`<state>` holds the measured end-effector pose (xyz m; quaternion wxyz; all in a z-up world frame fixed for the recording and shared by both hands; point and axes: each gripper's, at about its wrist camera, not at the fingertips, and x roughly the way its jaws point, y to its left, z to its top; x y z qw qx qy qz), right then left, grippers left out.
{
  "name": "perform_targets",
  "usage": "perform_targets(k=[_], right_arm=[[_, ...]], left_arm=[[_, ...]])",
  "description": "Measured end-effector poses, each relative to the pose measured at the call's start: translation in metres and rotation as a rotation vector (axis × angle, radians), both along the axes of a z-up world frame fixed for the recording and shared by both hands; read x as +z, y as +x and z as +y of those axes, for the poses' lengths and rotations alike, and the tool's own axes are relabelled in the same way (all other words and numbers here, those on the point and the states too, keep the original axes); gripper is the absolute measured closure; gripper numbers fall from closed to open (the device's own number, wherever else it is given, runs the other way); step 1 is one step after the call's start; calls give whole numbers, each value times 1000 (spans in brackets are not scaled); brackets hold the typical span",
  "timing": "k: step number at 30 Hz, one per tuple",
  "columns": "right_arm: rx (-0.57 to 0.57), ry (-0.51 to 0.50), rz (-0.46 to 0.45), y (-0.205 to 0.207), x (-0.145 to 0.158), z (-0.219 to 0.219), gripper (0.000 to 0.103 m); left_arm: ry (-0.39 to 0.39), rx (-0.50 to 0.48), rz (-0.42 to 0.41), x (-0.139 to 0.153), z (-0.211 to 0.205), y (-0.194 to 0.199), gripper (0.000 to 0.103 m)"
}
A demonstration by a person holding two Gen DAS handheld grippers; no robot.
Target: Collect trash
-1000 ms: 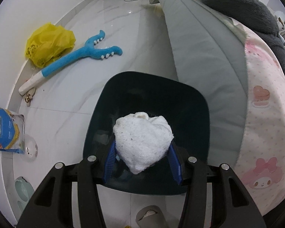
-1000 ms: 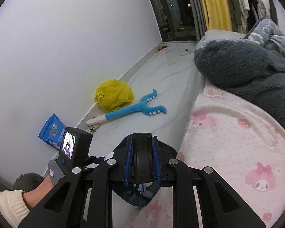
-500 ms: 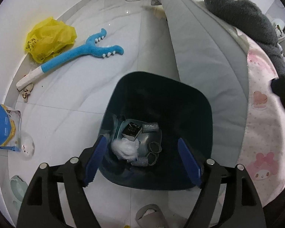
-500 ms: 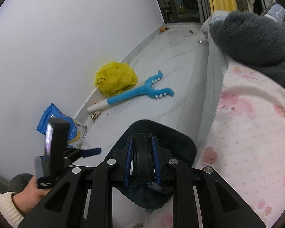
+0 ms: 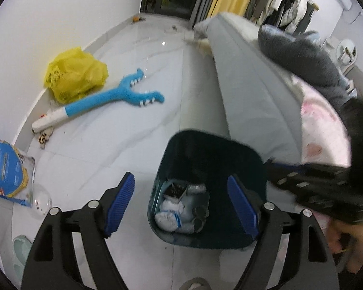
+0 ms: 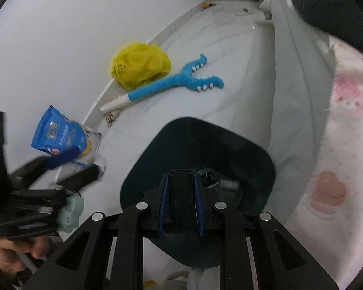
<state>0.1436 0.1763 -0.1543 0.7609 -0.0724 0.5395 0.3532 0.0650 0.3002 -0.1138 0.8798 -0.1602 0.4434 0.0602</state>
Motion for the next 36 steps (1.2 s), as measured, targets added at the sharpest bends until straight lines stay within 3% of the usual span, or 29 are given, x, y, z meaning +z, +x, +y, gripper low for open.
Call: perform_targets(k=[12,19,21,23,29,36], right_arm=[[17,-88,79,-2,-46,17,81],[36,-115,88,-4,-53,23,80],[36,-117,89,-5,-51,22,71],[37,-120,84,-6,-51,22,55],[36,-127,55,-8,-43,15,50],[-6,-34,-56,-9,2,-8,34]], left_arm=[[75,-11,-134,41,5,-16,17],[89,-1,-190,55,5,-26,15],[90,29,-220,62,8,-30,15],[90,40,-249,69,9,-33,15],[141,32,-327,93,-6,-39,9],[193,36,-356,108,-28,-45,6]])
